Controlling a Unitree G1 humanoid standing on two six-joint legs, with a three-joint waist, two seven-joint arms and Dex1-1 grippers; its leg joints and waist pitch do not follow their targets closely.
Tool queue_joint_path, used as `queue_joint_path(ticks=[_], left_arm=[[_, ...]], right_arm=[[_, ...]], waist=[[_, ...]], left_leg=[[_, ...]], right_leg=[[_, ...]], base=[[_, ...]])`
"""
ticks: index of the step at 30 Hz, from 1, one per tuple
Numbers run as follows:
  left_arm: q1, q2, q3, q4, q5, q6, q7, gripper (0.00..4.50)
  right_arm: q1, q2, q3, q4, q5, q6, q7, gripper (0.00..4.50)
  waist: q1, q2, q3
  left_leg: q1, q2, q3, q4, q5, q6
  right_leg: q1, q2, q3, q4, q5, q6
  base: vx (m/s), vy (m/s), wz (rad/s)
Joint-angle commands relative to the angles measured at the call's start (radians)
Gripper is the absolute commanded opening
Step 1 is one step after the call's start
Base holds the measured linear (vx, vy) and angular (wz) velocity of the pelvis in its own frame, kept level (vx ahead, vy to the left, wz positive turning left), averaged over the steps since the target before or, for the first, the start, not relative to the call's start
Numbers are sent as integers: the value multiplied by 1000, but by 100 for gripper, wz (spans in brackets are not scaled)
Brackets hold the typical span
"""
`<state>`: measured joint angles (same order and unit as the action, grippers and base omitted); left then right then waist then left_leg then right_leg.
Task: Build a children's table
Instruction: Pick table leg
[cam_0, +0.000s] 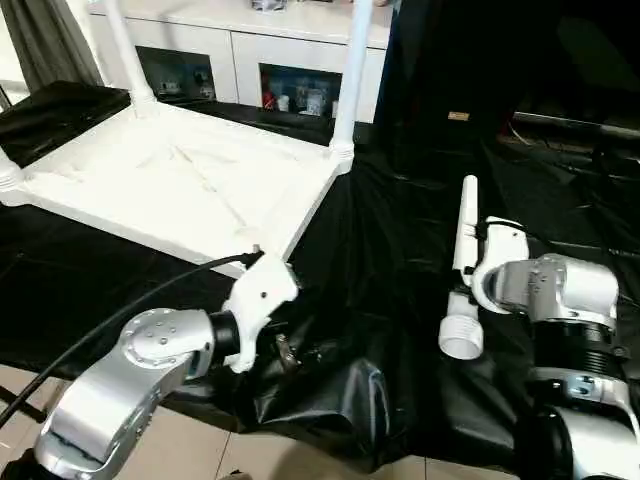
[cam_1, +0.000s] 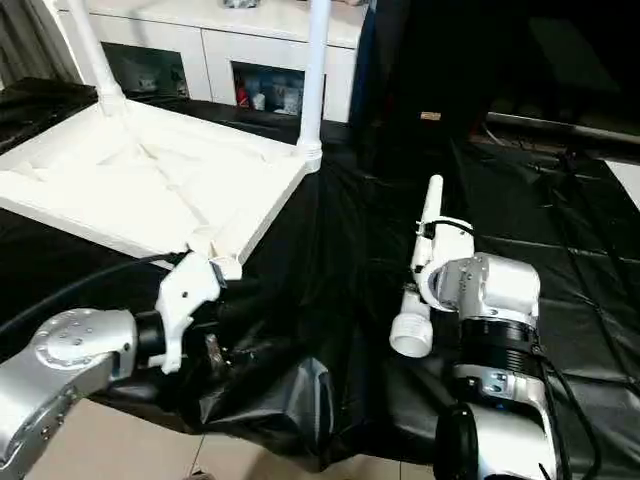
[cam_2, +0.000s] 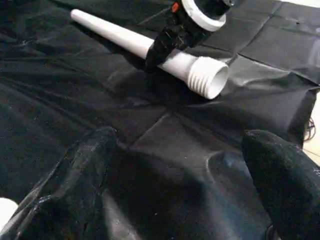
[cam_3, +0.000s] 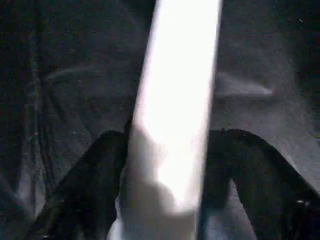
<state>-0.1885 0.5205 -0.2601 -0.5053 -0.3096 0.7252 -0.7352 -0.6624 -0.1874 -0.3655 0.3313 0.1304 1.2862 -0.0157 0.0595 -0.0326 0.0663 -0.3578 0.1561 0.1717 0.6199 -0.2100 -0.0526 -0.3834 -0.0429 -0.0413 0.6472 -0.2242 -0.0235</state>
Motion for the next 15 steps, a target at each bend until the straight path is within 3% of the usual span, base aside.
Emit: queue_joint_path(ticks=[1,2,5,7,8,14,15], left_arm=[[-19,2,-9,-14,-1,10,-3,450],[-32,-3,-11,-11,-3,15,-6,450],[-47,-6,-17,-5,-2,19,-6,450],[-61,-9,-20,-1,-5,26,-3,450],[-71,-11,-22,7,-5,25,-3,450],[-61,-1,-28,15,4,23,-1,450],[-52,-1,-13,16,-4,24,0,450]], right_arm=[[-4,-11,-18,6,13,17,-5,305],[-7,-15,-27,9,12,21,-7,288],[-12,-20,-34,14,12,20,-10,272],[-19,-21,-40,18,14,19,-11,250],[-26,-17,-45,27,14,10,-15,242],[-24,12,-58,20,17,-14,-32,197],[-22,27,-67,6,18,-17,-43,194]], waist=[[1,-8,-61],[1,-13,-62],[0,-14,-58],[1,-12,-58],[0,-8,-52],[-1,-8,-53],[2,19,-61]], left_leg=[[6,59,-18,-79,-53,-49],[5,59,-18,-78,-48,-46],[3,58,-17,-78,-36,-42],[6,59,-17,-78,-40,-45],[5,58,-18,-80,-52,-48],[6,60,-20,-81,-65,-54],[9,59,-22,-78,-70,-65]], right_leg=[[42,-91,58,-79,-135,-133],[44,-93,58,-77,-131,-133],[42,-92,59,-77,-113,-134],[41,-91,59,-77,-114,-136],[39,-91,59,-80,-125,-138],[40,-92,58,-80,-135,-141],[40,-93,58,-76,-126,-148]], base=[[0,0,0],[0,0,0],[0,0,0],[0,0,0],[0,0,0],[0,0,0],[0,0,0]])
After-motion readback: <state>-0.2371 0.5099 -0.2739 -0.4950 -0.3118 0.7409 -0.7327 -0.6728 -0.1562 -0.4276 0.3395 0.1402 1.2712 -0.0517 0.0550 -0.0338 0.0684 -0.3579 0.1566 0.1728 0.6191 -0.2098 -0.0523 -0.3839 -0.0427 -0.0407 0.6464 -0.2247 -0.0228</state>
